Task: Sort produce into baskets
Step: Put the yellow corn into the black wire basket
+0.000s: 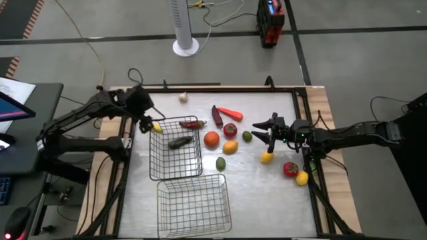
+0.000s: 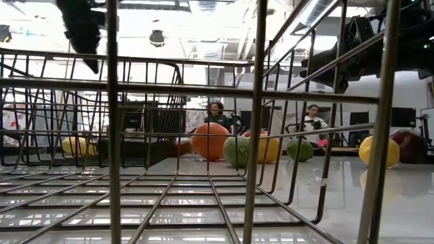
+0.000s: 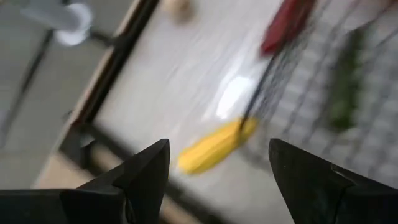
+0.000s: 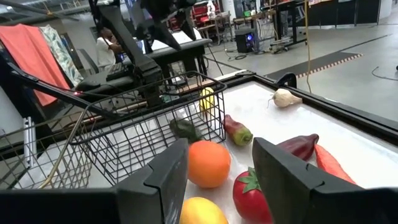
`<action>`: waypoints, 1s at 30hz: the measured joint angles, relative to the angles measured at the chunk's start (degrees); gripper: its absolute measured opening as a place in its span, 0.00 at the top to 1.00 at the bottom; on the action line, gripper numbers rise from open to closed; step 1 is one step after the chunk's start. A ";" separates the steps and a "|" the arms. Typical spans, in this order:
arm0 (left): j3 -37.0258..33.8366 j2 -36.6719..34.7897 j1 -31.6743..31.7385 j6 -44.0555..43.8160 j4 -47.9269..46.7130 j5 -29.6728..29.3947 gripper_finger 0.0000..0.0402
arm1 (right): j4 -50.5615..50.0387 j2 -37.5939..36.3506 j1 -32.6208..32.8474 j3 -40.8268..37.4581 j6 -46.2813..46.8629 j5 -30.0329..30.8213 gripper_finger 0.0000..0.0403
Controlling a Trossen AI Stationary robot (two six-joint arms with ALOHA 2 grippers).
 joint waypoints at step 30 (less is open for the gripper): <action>-21.84 3.62 14.85 34.84 13.32 6.30 0.34 | -0.04 0.01 0.17 0.00 0.00 0.04 0.49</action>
